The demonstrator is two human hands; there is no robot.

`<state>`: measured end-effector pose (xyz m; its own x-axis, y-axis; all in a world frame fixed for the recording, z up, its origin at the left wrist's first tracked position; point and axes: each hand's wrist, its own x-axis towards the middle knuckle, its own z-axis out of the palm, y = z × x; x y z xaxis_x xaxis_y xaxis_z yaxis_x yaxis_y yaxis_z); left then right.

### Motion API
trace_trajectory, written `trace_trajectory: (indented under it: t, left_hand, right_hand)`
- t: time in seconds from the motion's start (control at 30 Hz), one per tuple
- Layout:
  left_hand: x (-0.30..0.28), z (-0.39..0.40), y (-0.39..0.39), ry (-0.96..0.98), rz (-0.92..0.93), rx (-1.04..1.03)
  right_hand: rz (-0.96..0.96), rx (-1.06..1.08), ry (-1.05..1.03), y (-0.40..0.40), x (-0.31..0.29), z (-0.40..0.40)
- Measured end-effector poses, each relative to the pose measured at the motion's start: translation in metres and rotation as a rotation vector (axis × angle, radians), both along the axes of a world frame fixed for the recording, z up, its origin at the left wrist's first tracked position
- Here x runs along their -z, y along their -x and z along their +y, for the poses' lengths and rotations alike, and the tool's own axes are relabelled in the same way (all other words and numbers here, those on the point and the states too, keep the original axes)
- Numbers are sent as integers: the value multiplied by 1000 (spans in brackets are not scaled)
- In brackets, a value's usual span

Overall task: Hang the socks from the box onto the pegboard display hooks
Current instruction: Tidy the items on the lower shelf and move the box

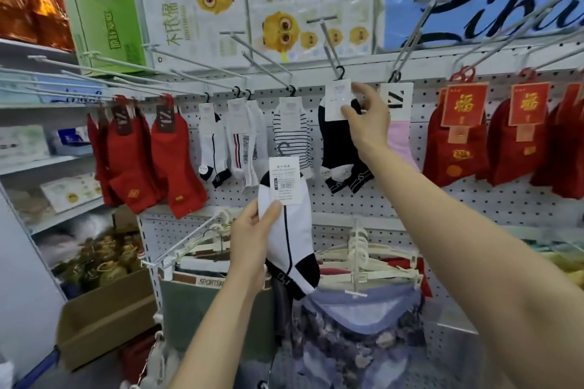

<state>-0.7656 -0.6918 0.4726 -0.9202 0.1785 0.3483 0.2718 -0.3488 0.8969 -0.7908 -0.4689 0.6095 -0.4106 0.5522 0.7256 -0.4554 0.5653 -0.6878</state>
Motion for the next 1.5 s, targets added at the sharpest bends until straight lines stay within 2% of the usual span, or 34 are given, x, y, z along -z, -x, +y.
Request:
trace_trajectory:
  t: [0.2,0.3,0.43,0.53,0.67,0.77,0.9,1.0,1.17,1.5]
  left_hand:
    - [0,12,11,-24,-2,-12]
    - [3,14,14,-44,-20,-23]
    - [2,13,20,-88,-30,-72]
    - [-1,9,30,-114,-9,-136]
    - [-9,-1,43,-109,82,-277]
    - [-12,-17,50,7,210,-364]
    - [-12,-57,64,250,358,-382]
    - [-15,-89,78,351,471,-377]
    - [-17,-128,106,377,613,-340]
    - [-79,-169,188,334,655,-486]
  right_hand:
    - [-34,-23,-40,16,17,19]
    - [-62,47,-42,17,20,20]
    - [90,227,-254,-2,38,-9]
    - [95,54,-283,-24,62,-47]
    - [-167,-240,-229,-29,85,-101]
    - [-204,-421,-84,-21,93,-138]
    - [-204,-486,86,-1,93,-182]
    - [-175,-414,136,13,91,-216]
    - [-127,-260,140,40,90,-251]
    - [-37,-160,126,114,56,-261]
